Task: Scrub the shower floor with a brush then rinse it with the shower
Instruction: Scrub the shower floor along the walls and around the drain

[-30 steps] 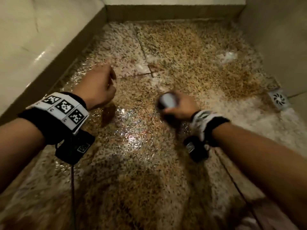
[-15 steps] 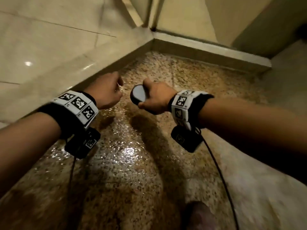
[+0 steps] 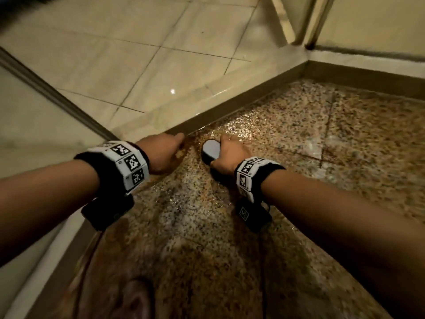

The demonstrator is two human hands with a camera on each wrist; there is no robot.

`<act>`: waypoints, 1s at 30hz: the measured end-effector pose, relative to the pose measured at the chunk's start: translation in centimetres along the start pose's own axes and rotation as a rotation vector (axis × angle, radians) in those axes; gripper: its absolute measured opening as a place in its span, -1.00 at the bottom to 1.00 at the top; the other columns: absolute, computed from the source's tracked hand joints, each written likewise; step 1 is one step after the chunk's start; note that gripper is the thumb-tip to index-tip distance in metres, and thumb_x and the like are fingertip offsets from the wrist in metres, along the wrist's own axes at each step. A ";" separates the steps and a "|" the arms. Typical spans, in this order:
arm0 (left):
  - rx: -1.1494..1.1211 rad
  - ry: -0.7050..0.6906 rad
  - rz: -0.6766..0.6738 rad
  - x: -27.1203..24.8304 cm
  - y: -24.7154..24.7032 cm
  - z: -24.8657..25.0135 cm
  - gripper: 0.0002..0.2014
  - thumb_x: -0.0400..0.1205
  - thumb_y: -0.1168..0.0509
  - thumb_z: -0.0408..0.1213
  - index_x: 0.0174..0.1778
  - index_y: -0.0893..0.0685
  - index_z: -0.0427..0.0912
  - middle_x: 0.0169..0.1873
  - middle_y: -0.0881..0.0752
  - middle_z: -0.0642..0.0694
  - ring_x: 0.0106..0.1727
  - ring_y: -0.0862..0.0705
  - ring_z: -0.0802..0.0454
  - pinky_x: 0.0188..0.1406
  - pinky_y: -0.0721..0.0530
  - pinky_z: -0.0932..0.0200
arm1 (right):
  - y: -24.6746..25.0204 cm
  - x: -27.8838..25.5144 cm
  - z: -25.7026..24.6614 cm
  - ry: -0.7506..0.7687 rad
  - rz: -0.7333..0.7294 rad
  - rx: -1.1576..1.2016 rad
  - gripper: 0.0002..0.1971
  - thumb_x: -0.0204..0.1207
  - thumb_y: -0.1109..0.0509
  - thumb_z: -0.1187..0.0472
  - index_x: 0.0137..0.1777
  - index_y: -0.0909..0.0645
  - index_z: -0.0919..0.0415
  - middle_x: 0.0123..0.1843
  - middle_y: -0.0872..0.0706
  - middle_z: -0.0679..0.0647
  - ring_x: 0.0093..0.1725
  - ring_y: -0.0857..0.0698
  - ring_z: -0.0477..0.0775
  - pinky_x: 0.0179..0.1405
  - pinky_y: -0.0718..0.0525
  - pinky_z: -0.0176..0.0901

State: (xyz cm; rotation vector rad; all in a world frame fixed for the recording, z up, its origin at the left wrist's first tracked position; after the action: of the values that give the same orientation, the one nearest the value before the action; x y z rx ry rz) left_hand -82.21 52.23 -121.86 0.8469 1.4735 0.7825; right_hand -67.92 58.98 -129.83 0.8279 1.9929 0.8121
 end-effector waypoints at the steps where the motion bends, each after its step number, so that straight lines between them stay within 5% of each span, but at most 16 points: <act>1: 0.001 0.022 0.015 -0.1 0.5 0.0 -0.69 0.63 -0.18 -0.25 0.29 -0.41 -0.19 0.06 -0.65 -0.25 0.02 -0.62 -0.21 -0.21 -0.48 0.10 | 0.1 0.1 0.0 0.002 -0.001 0.003 -0.30 0.44 -0.53 -0.02 0.47 -0.33 0.25 0.44 -0.40 0.28 0.30 -0.59 0.37 0.21 -0.63 0.12; 9: 0.020 0.031 0.119 1.7 4.1 1.2 -0.64 0.58 -0.28 -0.26 0.28 -0.44 -0.23 0.08 -0.64 -0.26 0.03 -0.61 -0.22 -0.14 -0.53 0.07 | -0.1 -0.6 0.0 0.025 -0.020 0.043 -0.36 0.44 -0.54 0.05 0.43 -0.38 0.26 0.55 -0.26 0.24 0.26 -0.61 0.33 0.16 -0.63 0.07; 16: -0.031 -0.170 0.108 7.3 0.4 4.6 -0.36 0.46 -0.42 -0.04 0.42 -0.40 -0.17 0.21 -0.53 -0.23 0.25 -0.54 -0.22 0.14 -0.57 -0.01 | 2.4 0.0 3.2 0.073 0.047 -0.008 -0.39 0.37 -0.57 -0.06 0.35 -0.51 0.19 0.25 -0.50 0.18 0.19 -0.62 0.27 0.16 -0.66 0.06; 23: 0.257 -0.416 0.181 13.1 2.9 8.5 -0.48 0.49 -0.36 0.11 0.34 -0.58 0.01 0.05 -0.67 -0.06 0.11 -0.51 -0.09 0.00 -0.58 0.00 | 4.7 1.7 5.9 0.018 0.163 0.014 -0.38 0.41 -0.57 -0.01 0.45 -0.51 0.07 0.19 -0.47 0.15 0.15 -0.59 0.23 0.12 -0.59 -0.03; 30: 0.222 -0.514 0.233 18.2 6.5 11.4 -0.76 0.61 -0.27 -0.14 0.11 -0.69 -0.15 0.02 -0.67 -0.14 0.18 -0.52 -0.12 -0.14 -0.48 0.09 | 7.7 4.5 8.6 -0.193 0.321 0.081 -0.40 0.38 -0.60 -0.02 0.39 -0.57 0.12 0.12 -0.52 0.14 0.11 -0.60 0.24 0.01 -0.51 -0.12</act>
State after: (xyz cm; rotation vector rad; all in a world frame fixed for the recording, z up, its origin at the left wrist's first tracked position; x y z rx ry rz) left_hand -71.03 71.18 -126.30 1.2966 1.0229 0.5184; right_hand -60.60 69.02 -129.74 1.2473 1.7562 0.7996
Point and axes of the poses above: each hand's wrist, its own x-axis towards the middle knuckle, its own y-axis out of the back of the hand, z = x × y, the point moved 4 cm from there along x, towards the middle knuckle
